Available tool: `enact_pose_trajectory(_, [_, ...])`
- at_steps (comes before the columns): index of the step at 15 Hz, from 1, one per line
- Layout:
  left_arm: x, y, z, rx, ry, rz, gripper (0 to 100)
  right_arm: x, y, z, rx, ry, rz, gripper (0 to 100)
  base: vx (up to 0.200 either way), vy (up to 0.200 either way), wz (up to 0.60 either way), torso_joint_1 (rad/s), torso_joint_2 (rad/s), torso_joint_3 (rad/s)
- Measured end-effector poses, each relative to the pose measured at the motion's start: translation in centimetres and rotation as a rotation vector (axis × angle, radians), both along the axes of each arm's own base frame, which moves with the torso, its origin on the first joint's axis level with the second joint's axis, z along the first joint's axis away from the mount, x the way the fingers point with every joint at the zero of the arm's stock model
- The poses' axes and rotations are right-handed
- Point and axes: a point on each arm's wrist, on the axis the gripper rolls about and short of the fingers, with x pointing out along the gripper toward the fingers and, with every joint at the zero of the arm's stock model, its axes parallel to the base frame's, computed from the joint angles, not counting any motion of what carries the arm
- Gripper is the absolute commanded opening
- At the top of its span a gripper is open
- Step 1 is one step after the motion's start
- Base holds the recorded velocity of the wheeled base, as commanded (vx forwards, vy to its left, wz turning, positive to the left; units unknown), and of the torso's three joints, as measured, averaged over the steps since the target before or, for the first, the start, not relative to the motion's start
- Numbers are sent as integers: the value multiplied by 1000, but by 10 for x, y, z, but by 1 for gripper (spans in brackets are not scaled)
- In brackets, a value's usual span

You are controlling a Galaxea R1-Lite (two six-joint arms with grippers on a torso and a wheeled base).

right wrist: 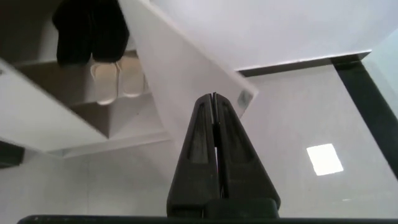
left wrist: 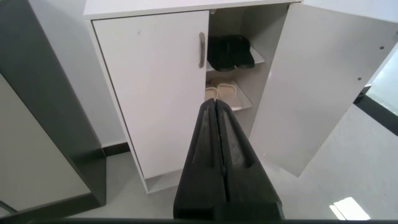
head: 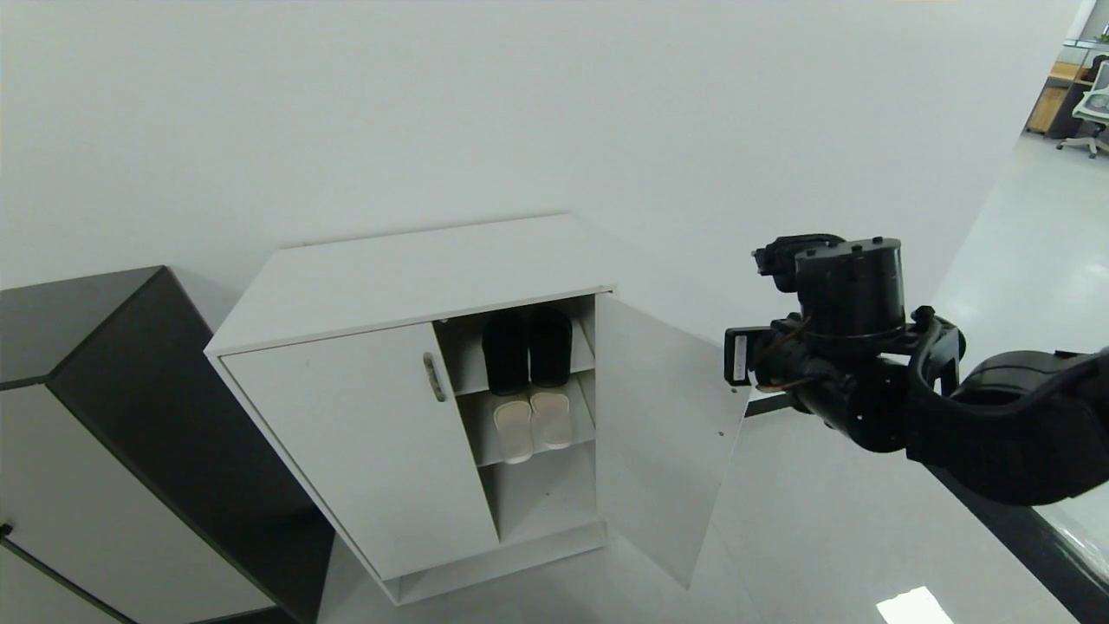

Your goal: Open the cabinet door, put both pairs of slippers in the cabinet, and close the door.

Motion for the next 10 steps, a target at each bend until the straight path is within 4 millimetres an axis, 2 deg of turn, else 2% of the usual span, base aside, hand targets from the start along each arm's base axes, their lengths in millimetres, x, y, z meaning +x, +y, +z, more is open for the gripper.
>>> enact_pose_trajectory(4, [0,0,0,-1,0,-1,0,37,-18,-2,19,-7,-67,0,0,0,0,0,0,0])
enact_pose_trajectory(10, [0,0,0,-1,0,0,0,72,-25,-27,51,-4,-44,0,0,0,0,0,0,0])
